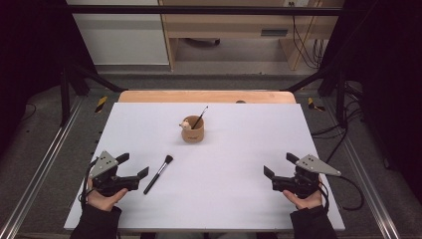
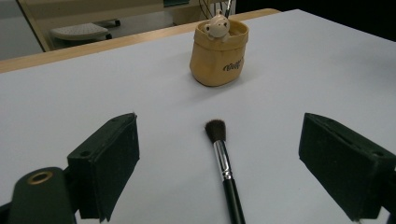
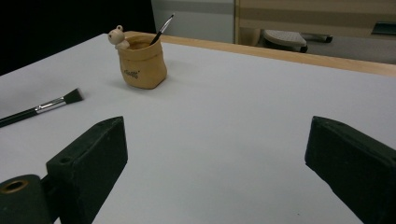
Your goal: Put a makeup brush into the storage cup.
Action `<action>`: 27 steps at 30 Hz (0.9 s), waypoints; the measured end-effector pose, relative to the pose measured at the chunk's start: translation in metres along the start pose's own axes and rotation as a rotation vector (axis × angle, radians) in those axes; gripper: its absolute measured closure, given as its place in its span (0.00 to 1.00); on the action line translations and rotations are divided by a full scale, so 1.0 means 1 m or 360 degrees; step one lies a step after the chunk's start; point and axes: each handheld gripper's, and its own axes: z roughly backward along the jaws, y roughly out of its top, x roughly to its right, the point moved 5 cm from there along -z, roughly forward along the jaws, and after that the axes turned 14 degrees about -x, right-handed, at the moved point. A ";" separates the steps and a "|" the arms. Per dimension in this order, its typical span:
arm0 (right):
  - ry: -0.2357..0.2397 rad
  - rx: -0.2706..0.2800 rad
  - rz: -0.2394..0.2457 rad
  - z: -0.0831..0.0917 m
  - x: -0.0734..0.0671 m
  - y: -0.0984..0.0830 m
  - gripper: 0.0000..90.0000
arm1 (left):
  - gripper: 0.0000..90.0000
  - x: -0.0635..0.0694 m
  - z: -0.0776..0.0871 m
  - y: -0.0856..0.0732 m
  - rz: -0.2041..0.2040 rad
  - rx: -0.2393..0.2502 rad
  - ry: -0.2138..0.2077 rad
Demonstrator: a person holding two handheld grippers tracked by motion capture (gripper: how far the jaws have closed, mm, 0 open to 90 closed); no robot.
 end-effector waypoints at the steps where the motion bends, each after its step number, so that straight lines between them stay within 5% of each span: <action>1: -0.0002 0.0000 -0.0001 0.000 0.000 0.000 0.07 | 0.13 0.000 0.000 0.001 -0.0001 -0.0004 0.0002; 27: -0.0005 -0.0001 0.0009 0.000 0.000 0.000 0.07 | 0.17 0.010 -0.033 0.022 -0.0106 -0.0280 0.0021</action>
